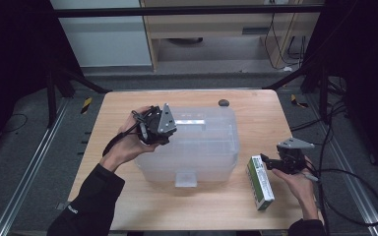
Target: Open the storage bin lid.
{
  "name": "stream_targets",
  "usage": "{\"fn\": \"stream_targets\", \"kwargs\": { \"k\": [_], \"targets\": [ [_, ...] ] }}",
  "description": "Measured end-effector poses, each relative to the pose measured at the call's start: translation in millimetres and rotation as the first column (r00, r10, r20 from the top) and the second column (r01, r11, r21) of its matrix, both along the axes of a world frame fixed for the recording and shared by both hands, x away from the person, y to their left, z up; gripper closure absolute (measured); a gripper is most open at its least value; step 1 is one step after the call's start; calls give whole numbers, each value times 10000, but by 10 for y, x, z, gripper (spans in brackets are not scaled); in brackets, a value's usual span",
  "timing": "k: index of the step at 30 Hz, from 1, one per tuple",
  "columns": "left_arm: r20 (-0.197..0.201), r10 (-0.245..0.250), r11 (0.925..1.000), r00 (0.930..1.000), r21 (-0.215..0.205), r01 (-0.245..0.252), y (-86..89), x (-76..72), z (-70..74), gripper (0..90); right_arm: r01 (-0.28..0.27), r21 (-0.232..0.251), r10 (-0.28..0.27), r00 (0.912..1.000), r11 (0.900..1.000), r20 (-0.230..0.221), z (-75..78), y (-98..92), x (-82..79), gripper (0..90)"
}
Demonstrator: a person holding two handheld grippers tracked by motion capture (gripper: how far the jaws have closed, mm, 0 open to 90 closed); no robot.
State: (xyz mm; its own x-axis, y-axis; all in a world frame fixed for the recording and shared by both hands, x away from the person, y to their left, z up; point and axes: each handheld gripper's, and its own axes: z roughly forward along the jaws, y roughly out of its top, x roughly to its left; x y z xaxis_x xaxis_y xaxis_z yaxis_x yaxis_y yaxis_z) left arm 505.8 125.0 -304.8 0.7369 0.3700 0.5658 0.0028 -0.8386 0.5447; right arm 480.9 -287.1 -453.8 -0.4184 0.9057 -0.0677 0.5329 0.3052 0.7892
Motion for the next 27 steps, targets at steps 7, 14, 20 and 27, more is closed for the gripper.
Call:
{"fn": "stream_targets", "kwargs": {
  "k": [7,14,20,27],
  "targets": [
    [143,-26,9992,9999,392,20,-47,18,-8,492,-34,-34,34,10000,10000,-75,-7,2,4,298],
    [228,-98,9982,9997,594,84,-90,27,-32,552,-18,-53,17,9998,10000,-182,-17,10,3,305],
    [308,-152,9969,9994,776,127,-129,36,-32,588,-6,-24,5,9997,10000,-248,-16,11,2,314],
    [307,-198,9948,9993,1001,166,-164,34,-39,624,-51,-41,50,9996,10000,-266,-21,9,6,325]
  ]
}}
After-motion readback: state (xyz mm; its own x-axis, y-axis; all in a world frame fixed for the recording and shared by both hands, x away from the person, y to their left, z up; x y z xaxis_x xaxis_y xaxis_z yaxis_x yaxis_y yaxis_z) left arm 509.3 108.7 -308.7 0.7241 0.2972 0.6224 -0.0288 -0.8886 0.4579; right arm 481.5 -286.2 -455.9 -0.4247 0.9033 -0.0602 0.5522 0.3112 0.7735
